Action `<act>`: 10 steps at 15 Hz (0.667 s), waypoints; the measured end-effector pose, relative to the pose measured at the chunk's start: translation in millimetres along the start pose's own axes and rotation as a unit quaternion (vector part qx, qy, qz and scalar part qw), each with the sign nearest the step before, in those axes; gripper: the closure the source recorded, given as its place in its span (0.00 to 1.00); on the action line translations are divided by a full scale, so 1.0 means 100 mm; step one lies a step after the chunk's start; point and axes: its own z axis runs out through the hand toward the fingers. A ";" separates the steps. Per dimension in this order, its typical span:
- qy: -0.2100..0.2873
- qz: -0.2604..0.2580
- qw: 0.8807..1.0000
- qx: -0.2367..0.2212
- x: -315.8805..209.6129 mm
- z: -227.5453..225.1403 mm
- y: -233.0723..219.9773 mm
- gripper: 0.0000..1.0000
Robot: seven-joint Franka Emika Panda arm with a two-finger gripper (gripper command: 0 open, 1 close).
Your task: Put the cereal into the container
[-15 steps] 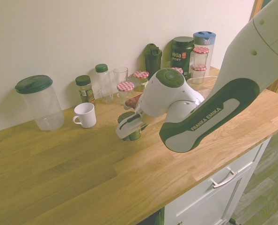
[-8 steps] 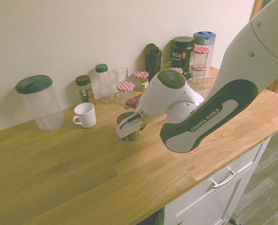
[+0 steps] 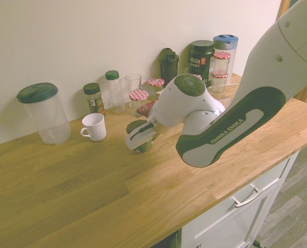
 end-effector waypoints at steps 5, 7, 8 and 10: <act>0.069 0.052 0.996 -0.004 0.84 -0.62 0.23 1.00; 0.106 0.091 0.990 -0.020 1.31 -0.89 0.69 1.00; 0.123 0.110 0.986 -0.029 1.51 -0.99 0.96 1.00; 0.146 0.132 0.979 -0.044 1.82 -1.09 1.38 1.00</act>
